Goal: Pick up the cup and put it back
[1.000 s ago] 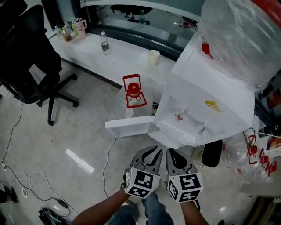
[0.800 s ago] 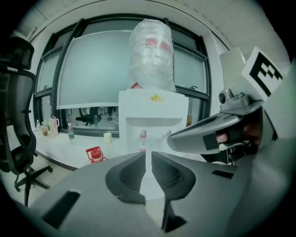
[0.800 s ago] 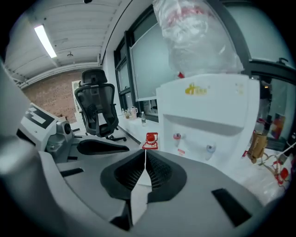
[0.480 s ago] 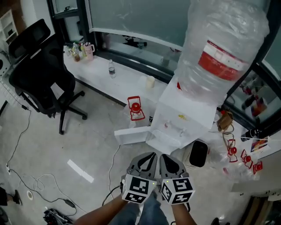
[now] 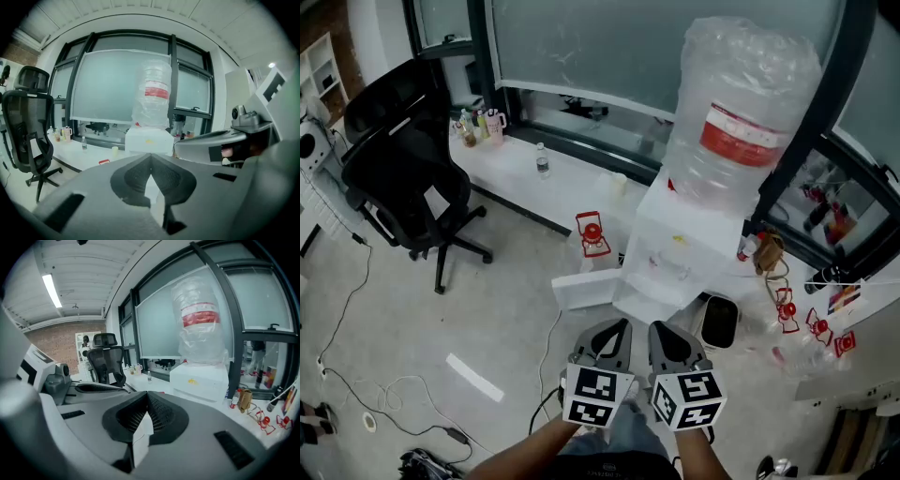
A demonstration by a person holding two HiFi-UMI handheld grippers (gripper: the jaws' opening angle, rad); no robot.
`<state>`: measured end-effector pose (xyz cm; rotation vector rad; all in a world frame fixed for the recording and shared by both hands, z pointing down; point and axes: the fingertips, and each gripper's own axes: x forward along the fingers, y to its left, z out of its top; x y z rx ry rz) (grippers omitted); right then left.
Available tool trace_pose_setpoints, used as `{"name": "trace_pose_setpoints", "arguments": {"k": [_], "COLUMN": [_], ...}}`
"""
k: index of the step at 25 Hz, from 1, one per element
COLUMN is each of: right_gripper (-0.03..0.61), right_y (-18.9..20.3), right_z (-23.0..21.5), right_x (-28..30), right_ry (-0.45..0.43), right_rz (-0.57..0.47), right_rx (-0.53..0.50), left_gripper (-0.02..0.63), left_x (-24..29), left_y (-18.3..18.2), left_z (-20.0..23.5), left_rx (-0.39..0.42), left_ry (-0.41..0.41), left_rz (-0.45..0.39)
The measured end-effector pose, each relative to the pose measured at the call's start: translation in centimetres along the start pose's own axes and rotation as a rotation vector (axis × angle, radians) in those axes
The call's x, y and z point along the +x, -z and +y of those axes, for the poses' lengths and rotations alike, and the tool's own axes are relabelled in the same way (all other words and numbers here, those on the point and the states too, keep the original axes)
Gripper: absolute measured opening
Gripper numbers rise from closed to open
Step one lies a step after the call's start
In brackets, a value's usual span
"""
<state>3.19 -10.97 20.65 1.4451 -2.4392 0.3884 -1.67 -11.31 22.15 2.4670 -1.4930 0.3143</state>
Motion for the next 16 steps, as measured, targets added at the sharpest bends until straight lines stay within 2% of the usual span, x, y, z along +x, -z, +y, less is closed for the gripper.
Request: {"name": "trace_pose_setpoints", "arguments": {"k": [16], "right_gripper": [0.020], "right_y": [0.5], "right_z": [0.3], "right_x": [-1.3], "right_ry": [-0.014], "right_rz": [0.011], "right_rx": [-0.014], "left_gripper": [0.011], "left_x": [-0.6], "left_y": [1.0], "left_z": [-2.0], "left_rx": [0.012], "left_ry": [0.016], "left_rz": [0.025]}}
